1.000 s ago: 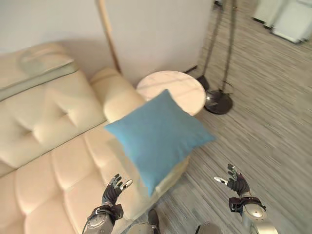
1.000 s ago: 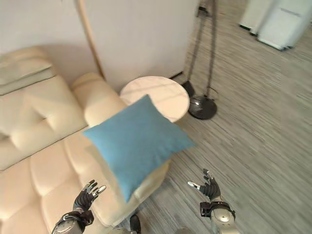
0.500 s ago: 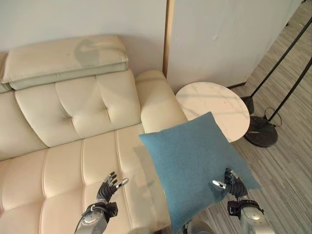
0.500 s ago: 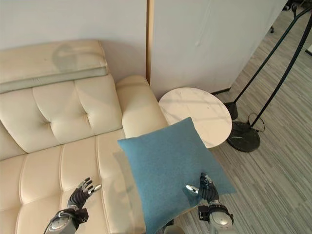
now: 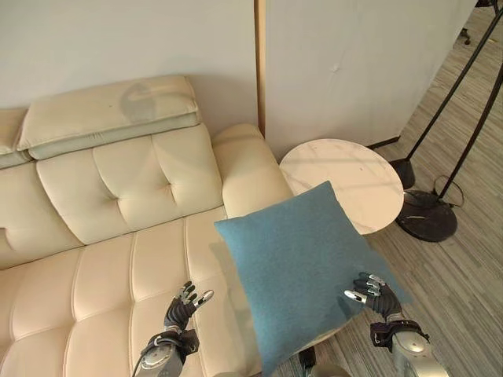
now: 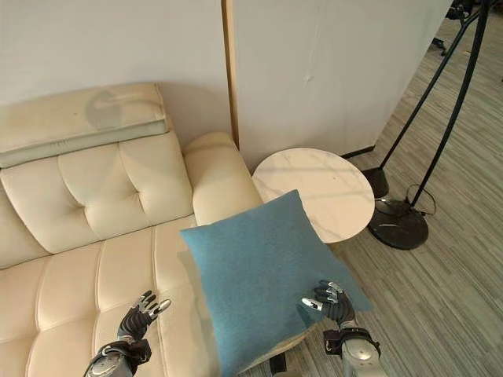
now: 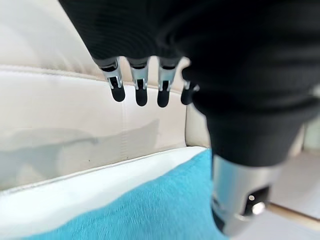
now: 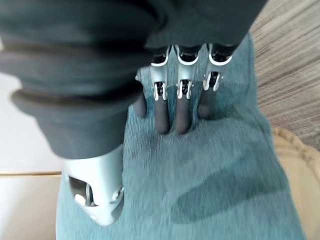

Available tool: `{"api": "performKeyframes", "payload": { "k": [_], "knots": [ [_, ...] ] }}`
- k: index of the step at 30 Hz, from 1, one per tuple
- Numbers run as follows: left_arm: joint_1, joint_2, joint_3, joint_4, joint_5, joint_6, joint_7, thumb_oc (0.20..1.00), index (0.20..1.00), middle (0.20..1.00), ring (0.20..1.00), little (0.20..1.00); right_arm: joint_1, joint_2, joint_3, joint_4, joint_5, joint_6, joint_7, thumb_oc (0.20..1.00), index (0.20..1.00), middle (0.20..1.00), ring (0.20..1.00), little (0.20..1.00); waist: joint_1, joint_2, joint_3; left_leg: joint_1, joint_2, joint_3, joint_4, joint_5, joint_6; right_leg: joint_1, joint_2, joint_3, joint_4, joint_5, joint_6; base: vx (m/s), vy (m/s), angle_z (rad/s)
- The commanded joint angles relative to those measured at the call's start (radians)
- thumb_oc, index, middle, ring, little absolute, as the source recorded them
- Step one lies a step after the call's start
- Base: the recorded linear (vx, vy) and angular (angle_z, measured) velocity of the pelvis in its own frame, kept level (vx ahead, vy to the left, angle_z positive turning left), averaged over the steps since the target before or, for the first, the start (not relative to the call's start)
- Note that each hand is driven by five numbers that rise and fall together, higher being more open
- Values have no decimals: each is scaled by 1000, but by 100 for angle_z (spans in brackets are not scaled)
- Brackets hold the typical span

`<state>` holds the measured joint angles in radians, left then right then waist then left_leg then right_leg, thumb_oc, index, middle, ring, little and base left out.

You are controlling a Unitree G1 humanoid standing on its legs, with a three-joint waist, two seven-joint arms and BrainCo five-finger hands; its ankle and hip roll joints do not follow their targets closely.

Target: Pick up all the scattered cushions and arrange them neatly on the sofa.

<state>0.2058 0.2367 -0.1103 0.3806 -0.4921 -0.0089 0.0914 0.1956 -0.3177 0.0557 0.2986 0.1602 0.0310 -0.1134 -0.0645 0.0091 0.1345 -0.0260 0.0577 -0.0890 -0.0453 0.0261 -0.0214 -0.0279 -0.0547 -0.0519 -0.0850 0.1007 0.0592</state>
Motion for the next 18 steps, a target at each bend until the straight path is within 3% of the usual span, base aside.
{"api": "performKeyframes", "payload": {
  "k": [1, 4, 10, 17, 18],
  "knots": [
    [-32, 37, 5, -38, -7, -33, 10, 1000, 1000, 1000, 1000, 1000, -30, -5, -44, -41, 26, -45, -45, 1000, 1000, 1000, 1000, 1000, -17, -56, 16, -35, 43, 146, 49, -23, -42, 17, -38, 2, 29, -139, 39, -5, 43, 53],
    [-5, 26, 5, -48, -11, -21, 6, 1000, 1000, 1000, 1000, 1000, 0, 0, -89, -50, 28, -37, -66, 1000, 1000, 1000, 1000, 1000, -31, -43, 1, -7, 48, 170, -5, -12, -39, 20, -32, -4, 23, -138, 45, 39, 40, 9],
    [26, 9, 28, -51, -22, -8, -1, 1000, 1000, 1000, 1000, 1000, 9, -31, -172, -88, 0, -22, -96, 1000, 1000, 1000, 1000, 1000, -35, -55, -6, 19, 50, 189, -38, -8, -39, 24, -40, -4, 8, -130, 55, 30, 33, -7],
    [-59, 1, 31, 32, -34, -22, 9, 1000, 1000, 1000, 1000, 1000, -83, -157, -229, -129, -89, -13, -136, 1000, 1000, 1000, 1000, 1000, -22, -79, -17, 28, 43, 198, -42, -26, -40, 24, -50, -7, -1, -118, 66, 9, 10, 0],
    [-103, 9, 20, 60, -23, -32, 12, 1000, 1000, 1000, 1000, 1000, -135, -208, -220, -93, -98, -12, -144, 1000, 1000, 1000, 1000, 1000, -18, -85, -20, 27, 41, 199, -42, -28, -40, 22, -52, -5, -2, -116, 70, 0, 0, 0]
  ]
}}
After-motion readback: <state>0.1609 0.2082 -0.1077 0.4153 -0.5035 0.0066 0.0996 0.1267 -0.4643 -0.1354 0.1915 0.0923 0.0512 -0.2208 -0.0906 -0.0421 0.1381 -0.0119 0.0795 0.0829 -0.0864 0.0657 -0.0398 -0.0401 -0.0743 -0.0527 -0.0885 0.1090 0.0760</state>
